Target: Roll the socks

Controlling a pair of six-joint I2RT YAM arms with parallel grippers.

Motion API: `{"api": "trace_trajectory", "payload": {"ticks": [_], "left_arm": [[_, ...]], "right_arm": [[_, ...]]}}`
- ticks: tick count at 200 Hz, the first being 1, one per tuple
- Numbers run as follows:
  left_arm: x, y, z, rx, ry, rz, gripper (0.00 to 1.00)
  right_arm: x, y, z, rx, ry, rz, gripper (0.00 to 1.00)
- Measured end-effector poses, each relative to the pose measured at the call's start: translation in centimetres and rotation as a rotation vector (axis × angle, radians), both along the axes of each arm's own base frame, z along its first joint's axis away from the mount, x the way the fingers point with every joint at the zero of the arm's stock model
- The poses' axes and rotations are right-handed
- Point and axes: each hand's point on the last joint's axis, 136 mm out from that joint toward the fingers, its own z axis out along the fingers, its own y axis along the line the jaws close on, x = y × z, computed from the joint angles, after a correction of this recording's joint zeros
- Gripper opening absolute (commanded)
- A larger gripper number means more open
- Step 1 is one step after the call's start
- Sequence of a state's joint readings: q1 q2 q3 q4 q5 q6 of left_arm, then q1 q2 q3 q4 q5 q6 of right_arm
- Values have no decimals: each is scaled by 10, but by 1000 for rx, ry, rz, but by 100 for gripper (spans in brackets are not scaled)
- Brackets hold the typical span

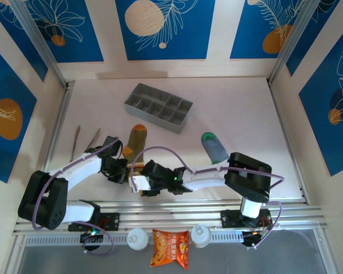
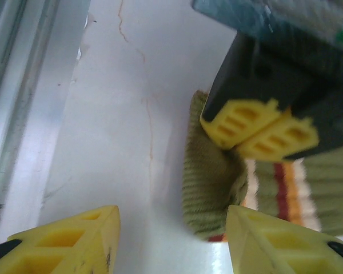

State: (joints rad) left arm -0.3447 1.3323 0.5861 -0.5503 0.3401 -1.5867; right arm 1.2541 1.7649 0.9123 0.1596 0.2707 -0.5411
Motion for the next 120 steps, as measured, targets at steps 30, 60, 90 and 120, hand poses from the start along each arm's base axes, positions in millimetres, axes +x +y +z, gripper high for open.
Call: {"api": "trace_trajectory", "payload": {"ticks": [30,60,90,120], "left_arm": [[0,0,0,7,19,-15,10],[1,0,1,12,31,-32,10],[2,0,2,17,38,-44,10],[2,1,2,14,34,-53,10]], "right_arm": [[1,13,-2,-29,-140,71,47],[4,19,-10,-60,-189,88,43],[16,22,-24,-96,-193,57,36],[30,26,-28,-106,-172,3,28]]}}
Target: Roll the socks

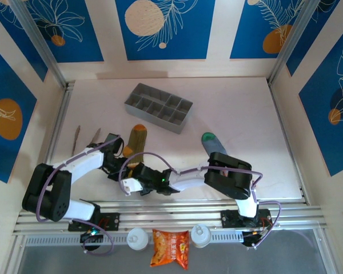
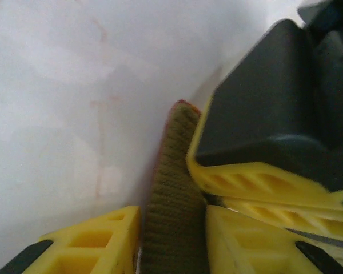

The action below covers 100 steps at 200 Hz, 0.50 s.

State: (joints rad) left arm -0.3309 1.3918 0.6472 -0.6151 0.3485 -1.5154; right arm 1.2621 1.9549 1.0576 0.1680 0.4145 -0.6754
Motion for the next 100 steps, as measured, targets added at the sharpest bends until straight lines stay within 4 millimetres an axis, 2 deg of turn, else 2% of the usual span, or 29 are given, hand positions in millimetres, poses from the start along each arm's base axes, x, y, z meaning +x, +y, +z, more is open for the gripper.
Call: {"api": "trace_trajectory", "payload": {"ticks": [29,49,100], "left_arm": [[1,1,0,-2,0,-5,10],[2,2,1,-3,-5,-11,15],[6,11,11,17,-50,-1,46]], "right_arm": [[5,-2,-4,6,64,-51,15],[4,-1,-3,18,109,-72,7],[-1,1,-2,70,296,-129,2]]}}
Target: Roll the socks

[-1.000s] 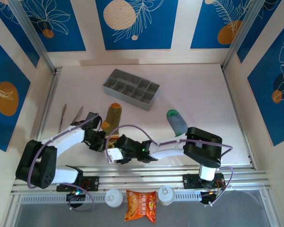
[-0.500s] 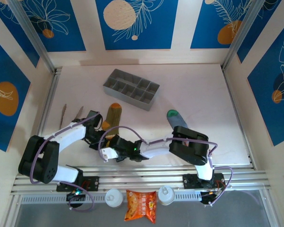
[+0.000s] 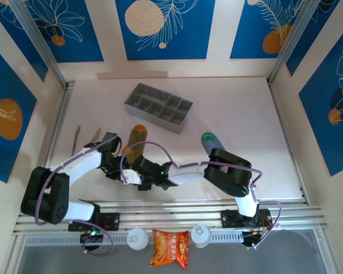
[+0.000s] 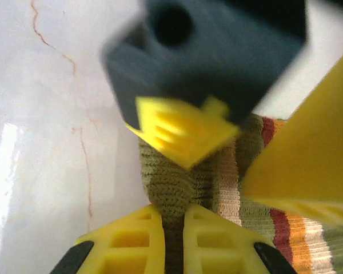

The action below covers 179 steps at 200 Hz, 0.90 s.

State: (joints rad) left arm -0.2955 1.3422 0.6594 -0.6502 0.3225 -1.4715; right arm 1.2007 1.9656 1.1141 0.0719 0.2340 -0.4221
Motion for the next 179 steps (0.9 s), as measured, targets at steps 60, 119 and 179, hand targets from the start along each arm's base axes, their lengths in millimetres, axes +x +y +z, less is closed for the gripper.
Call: {"api": "trace_trajectory", "payload": {"ticks": [60,119,179], "left_arm": [[-11,30,28,79,-75,52,57],[-31,21,16,3,-99,74,62],[-31,1,-3,-62,-106,90,56]], "right_arm": [[-3,-2,1,38,269,-60,1],[-5,-3,2,65,502,-80,1],[-13,1,2,61,617,-74,1]]}}
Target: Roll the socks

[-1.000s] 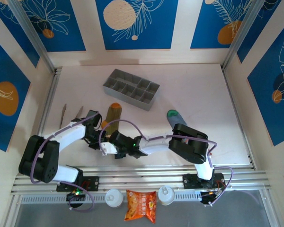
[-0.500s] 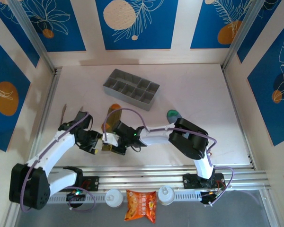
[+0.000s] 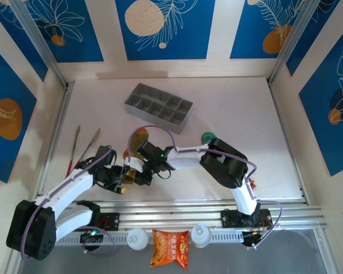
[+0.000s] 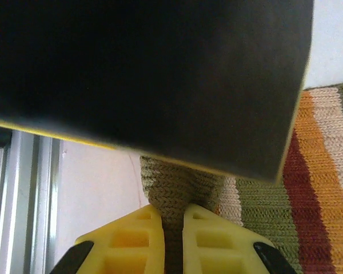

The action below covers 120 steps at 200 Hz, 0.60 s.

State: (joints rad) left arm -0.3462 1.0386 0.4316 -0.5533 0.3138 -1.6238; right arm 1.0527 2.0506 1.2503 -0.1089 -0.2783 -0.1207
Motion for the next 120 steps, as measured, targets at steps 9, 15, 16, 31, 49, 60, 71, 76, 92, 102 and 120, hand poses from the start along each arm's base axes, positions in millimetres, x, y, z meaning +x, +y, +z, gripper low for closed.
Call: {"api": "trace_trajectory", "payload": {"ticks": [9,15,16,31,49,60,71,76,92,102,120], "left_arm": [[0,-1,-2,-2,1,2,53],[1,-2,-3,-3,3,7,52],[1,-2,-3,-2,5,7,52],[2,-3,-6,-4,9,10,46],[-1,-3,-10,1,34,11,34],[-4,-3,-12,3,53,13,26],[-7,-2,-14,8,73,9,17],[-8,-2,-15,11,81,7,13],[-7,-3,-14,13,99,6,2],[-7,-4,-15,11,112,2,0],[-6,-7,-15,4,137,0,0]], "right_arm": [[-1,0,0,0,14,-1,1],[-1,0,0,-1,22,-3,1],[-2,0,0,-2,23,-4,1],[-2,0,0,-3,42,-9,1],[-3,0,0,-1,59,-6,1],[-5,0,0,-1,75,-3,1],[-8,0,0,-1,90,1,2],[-9,0,0,-1,94,1,2],[-9,-1,1,-5,110,-4,3],[-8,-3,1,-8,125,-7,7],[-7,-6,1,-11,145,-16,27]]}}
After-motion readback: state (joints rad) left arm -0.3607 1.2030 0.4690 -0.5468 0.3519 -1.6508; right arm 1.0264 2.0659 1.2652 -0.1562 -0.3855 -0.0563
